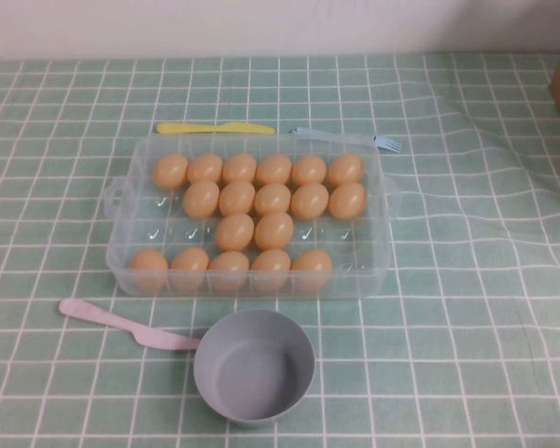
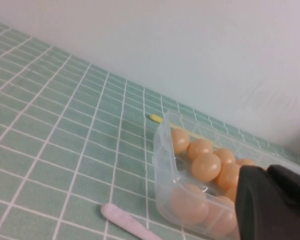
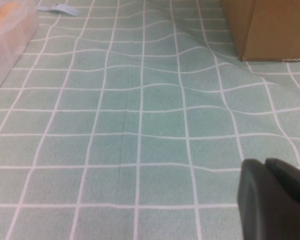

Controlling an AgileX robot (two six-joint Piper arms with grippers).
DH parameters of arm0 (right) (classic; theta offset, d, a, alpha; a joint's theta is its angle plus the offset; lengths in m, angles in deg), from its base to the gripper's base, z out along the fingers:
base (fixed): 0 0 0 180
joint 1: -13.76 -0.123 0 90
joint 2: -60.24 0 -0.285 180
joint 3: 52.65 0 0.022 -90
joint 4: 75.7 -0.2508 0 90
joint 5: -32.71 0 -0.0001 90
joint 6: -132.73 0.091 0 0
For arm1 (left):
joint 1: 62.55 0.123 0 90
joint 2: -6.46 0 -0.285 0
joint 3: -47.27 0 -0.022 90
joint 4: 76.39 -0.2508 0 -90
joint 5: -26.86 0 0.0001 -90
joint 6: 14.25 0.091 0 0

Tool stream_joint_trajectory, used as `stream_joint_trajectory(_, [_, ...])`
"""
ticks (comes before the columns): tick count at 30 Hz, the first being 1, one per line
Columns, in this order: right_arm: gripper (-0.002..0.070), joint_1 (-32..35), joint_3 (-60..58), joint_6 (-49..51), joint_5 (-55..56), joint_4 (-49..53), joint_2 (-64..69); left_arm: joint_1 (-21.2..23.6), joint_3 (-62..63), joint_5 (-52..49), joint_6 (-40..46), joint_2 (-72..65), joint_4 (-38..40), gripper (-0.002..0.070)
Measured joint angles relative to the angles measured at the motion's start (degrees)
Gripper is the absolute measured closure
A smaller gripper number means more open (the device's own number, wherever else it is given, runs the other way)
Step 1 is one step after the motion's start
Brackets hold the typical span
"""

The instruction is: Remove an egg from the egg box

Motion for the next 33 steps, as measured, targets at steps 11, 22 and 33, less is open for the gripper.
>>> stream_joint_trajectory(11, [0.0694, 0.00, 0.00, 0.00, 0.00, 0.00, 0.00, 0.00, 21.44, -24.96, 1.43, -20.19, -1.94, 0.0679])
stream_joint_trajectory(22, [0.0694, 0.00, 0.00, 0.00, 0.00, 0.00, 0.00, 0.00, 45.85, -44.30, 12.35, -49.89, -2.81, 0.0678])
stream_joint_trajectory(33, [0.0694, 0.00, 0.00, 0.00, 0.00, 0.00, 0.00, -7.04, 66.19, -51.23, 16.15, -75.91, -6.05, 0.0679])
